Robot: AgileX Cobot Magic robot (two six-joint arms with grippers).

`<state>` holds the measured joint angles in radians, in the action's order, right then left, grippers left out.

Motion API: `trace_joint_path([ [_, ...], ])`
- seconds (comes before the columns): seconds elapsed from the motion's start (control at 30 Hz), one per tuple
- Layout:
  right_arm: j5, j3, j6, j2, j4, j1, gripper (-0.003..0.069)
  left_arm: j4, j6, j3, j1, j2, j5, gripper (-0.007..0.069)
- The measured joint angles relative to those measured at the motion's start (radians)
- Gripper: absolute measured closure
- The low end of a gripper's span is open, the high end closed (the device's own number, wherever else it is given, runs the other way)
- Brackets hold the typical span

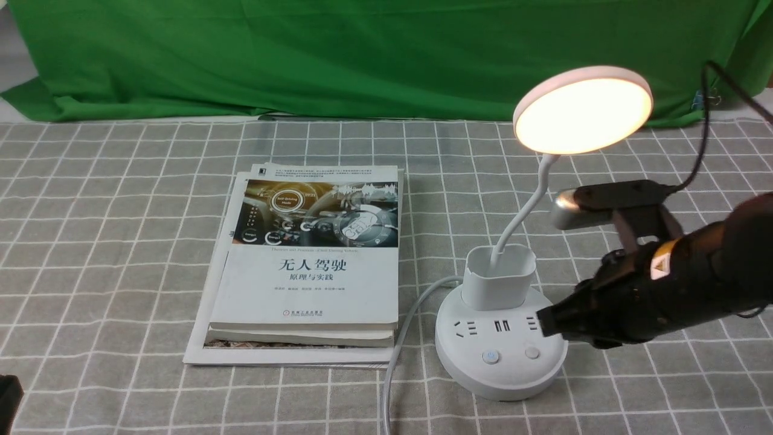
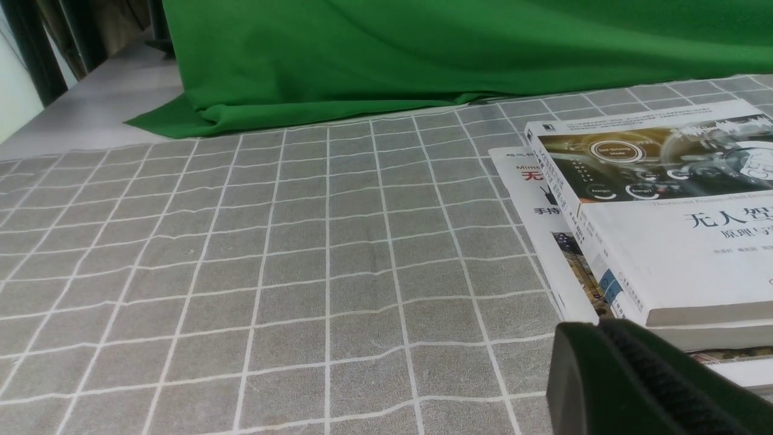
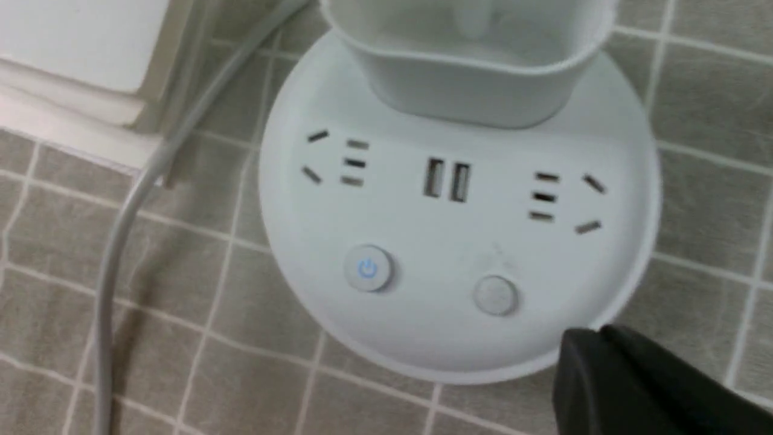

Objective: Turn off the desk lamp on the grey coffee tablecloth by hand.
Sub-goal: 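Press the power button on the lamp base to turn the lamp off with the right gripper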

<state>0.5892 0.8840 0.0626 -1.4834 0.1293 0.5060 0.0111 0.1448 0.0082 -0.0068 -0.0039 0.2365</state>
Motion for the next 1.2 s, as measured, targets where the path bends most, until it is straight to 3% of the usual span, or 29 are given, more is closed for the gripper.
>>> trace_joint_path([
  [0.17,-0.008,0.01,0.013,-0.065,0.0,0.059,0.0626,0.0,0.0,0.0,0.0,0.0,0.0,0.0624],
  [0.47,-0.019,0.039,0.036,-0.144,-0.043,0.066,0.0626,0.0,0.0,0.0,0.0,0.0,0.0,0.0624],
  [0.67,0.015,0.098,0.109,-0.144,-0.168,0.066,0.0628,0.0,0.0,0.0,0.0,0.0,0.0,0.0624],
  [0.97,0.04,0.107,0.122,-0.176,-0.176,0.067,0.0631,0.0,0.0,0.0,0.0,0.0,0.0,0.0624],
  [1.2,0.03,0.119,0.06,-0.244,-0.129,0.067,0.0634,0.0,0.0,0.0,0.0,0.0,0.0,0.0624],
])
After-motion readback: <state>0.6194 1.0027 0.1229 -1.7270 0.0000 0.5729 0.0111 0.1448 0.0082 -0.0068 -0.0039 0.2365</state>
